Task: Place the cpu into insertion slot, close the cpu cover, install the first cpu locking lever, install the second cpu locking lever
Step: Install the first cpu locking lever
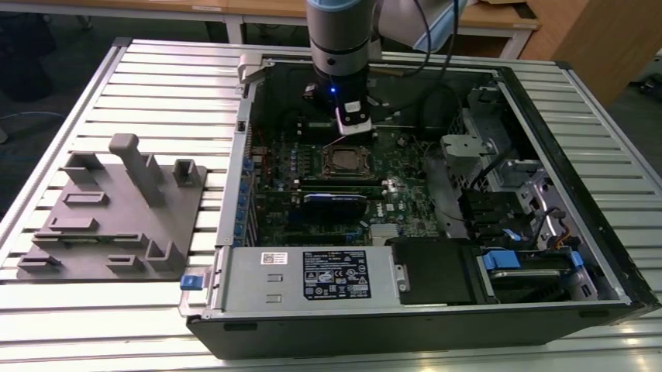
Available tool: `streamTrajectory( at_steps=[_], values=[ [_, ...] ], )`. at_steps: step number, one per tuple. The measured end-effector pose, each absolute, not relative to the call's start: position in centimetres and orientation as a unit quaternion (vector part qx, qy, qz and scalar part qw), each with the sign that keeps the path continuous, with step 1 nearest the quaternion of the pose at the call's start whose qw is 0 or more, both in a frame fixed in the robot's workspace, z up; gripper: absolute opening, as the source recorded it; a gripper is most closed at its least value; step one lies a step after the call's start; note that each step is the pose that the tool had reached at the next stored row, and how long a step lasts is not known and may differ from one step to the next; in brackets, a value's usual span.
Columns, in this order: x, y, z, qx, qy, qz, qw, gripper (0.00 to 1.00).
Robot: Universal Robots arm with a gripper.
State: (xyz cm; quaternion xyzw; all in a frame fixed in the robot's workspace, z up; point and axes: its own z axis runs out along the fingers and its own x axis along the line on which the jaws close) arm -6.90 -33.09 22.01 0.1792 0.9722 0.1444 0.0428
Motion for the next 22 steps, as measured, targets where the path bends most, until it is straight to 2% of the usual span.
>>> streamTrajectory(
  at_steps=[22],
  values=[
    [-6.36,-33.55,21.73,0.197,0.969,0.144,0.045,0.11]
  ],
)
